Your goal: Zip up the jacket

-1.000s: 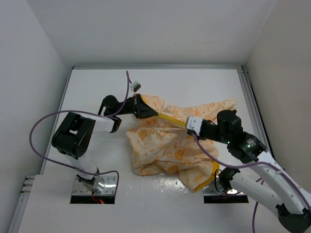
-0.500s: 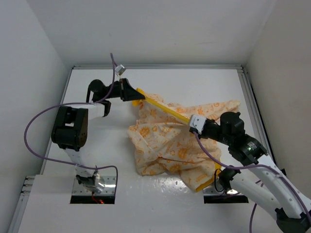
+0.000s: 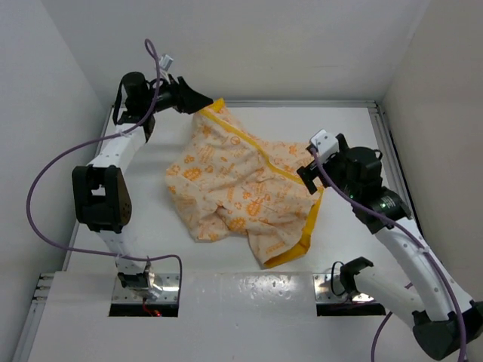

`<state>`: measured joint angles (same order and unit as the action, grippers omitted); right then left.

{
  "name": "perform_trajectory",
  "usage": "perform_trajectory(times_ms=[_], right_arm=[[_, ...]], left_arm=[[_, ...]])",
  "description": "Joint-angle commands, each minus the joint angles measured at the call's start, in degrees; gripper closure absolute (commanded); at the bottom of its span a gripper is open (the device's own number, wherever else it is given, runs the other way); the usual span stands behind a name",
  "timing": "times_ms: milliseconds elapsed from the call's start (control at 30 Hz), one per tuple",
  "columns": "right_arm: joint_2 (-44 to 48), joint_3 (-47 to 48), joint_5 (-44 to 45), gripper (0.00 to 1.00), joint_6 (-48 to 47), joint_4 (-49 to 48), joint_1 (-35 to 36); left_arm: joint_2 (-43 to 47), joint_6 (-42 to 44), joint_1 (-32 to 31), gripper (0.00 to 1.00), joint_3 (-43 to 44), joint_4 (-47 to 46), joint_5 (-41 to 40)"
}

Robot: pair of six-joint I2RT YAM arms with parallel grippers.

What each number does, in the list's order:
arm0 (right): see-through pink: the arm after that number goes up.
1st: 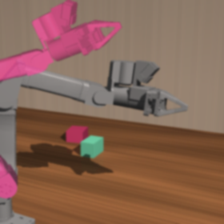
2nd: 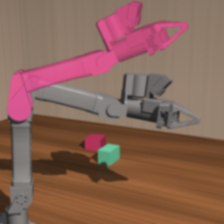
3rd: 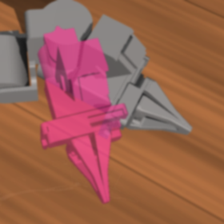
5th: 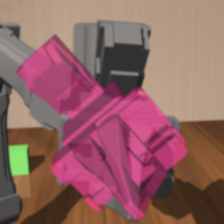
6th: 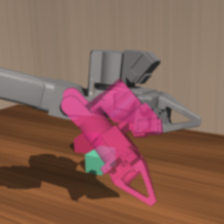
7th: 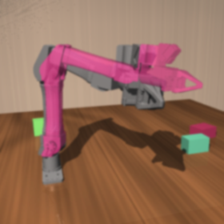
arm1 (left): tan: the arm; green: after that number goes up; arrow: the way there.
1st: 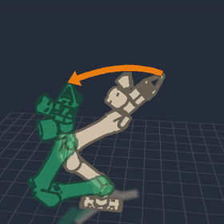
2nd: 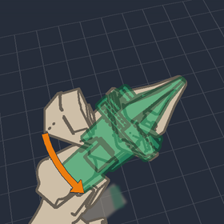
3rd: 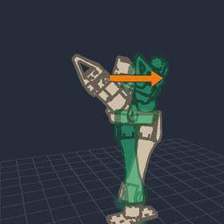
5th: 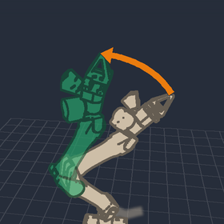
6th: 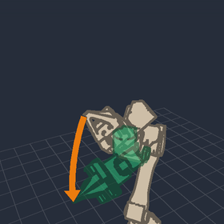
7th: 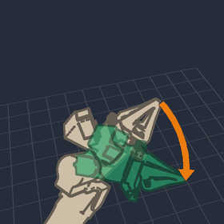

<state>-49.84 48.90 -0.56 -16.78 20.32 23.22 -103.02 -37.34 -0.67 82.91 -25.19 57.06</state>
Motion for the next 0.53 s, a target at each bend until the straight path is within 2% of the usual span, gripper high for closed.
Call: perform_trajectory(times_ms=[0, 33, 67, 167, 200, 233, 300, 333, 500], right_arm=[[2.56, 4.44, -3.56, 0.00, 6.30, 3.40, -2.04], [3.17, 4.62, -3.92, 0.00, 7.27, 4.55, -2.30], [3.35, 4.79, -4.36, 0.00, 8.50, 5.78, -2.74], [4.14, 4.80, -5.59, 0.00, 13.14, 13.33, -7.20], [4.05, 3.93, -6.47, 0.00, 13.78, 17.26, -8.53], [3.62, 3.40, -10.39, 0.00, 14.22, 18.52, -13.85], [2.22, 2.52, -13.31, 0.00, 15.89, 21.67, -17.75], [0.90, 2.51, -18.64, 0.00, 16.33, 22.22, -22.91], [-6.66, 3.65, -25.62, 0.00, 18.45, 22.06, -32.17]], left_arm=[[1.06, 14.11, -1.09, 0.00, 6.64, 28.30, -6.41], [2.11, 19.71, -1.09, 0.00, 6.65, 32.97, -8.52], [3.60, 21.85, -1.09, 0.00, 5.25, 37.71, -12.81], [13.26, 28.87, -1.09, 0.00, -3.96, 38.81, -19.77], [15.64, 30.21, -1.09, 0.00, -6.25, 38.81, -24.84], [19.66, 31.09, -1.09, 0.00, -9.93, 38.81, -27.41], [22.76, 32.67, -1.09, 0.00, -13.20, 39.34, -32.25], [23.82, 32.68, 0.13, 0.00, -15.57, 40.04, -32.79], [28.84, 33.91, 1.19, 0.00, -20.34, 40.57, -33.32]])
